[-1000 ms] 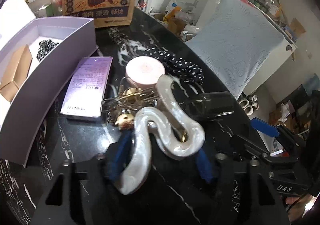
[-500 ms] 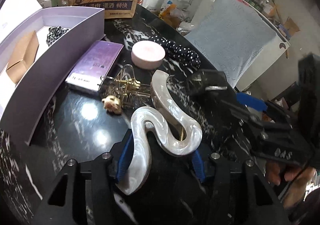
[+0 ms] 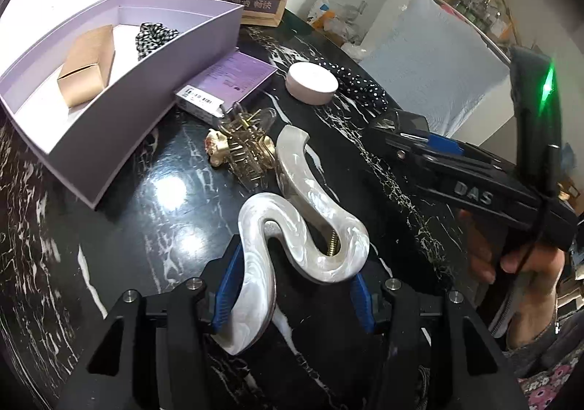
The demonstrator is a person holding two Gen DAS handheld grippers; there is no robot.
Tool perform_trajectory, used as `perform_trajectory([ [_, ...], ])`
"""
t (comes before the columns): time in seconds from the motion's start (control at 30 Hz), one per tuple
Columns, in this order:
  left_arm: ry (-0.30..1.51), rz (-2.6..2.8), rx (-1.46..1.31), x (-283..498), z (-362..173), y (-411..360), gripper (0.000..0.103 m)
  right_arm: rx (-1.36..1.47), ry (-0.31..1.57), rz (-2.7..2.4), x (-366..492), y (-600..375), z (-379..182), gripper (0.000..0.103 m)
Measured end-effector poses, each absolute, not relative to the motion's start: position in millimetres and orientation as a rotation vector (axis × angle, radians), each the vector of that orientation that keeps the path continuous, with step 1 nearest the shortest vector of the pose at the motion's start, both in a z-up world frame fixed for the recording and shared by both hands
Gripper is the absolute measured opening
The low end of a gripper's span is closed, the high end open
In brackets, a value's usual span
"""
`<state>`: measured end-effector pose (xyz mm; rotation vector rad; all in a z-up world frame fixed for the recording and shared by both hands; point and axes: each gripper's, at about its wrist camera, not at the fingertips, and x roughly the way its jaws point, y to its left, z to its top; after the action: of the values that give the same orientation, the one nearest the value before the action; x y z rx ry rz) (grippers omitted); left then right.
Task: Organize rigid objects
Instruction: 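Grasp the white S-shaped claw clip with the left tool while the right tool grasps the dark cup, then carry the claw clip and dark cup with both tools into the lavender box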
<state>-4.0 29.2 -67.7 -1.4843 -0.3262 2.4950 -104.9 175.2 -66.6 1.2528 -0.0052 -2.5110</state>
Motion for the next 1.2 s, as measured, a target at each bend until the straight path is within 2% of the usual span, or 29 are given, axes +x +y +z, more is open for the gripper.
perform_trajectory([
  [0.1, -0.334, 2.496, -1.478, -1.4, -67.2, 26.4, 0.052, 1.250, -0.021, -2.538, -109.8, 174.4, -70.5, 0.085],
  [0.17, -0.345, 2.491, -1.477, -0.6, -67.7, 24.7, 0.052, 1.255, -0.033, -2.546, -111.7, 175.4, -73.5, 0.075],
  [0.23, -0.355, 2.484, -1.480, -1.3, -67.0, 23.9, 0.052, 1.268, -0.015, -2.567, -113.1, 175.3, -76.5, 0.056],
  [0.3, -0.375, 2.480, -1.476, -2.2, -67.5, 23.1, 0.052, 1.266, 0.002, -2.592, -113.1, 175.6, -76.7, 0.045],
  [0.63, -0.339, 2.474, -1.430, -1.0, -60.8, 32.9, 0.051, 1.292, -0.126, -2.516, -96.2, 184.6, -72.1, 0.042],
  [1.2, -0.317, 2.531, -1.356, 15.1, -43.9, 29.5, 0.051, 1.219, -0.077, -2.469, -51.1, 170.2, -46.5, 0.042],
])
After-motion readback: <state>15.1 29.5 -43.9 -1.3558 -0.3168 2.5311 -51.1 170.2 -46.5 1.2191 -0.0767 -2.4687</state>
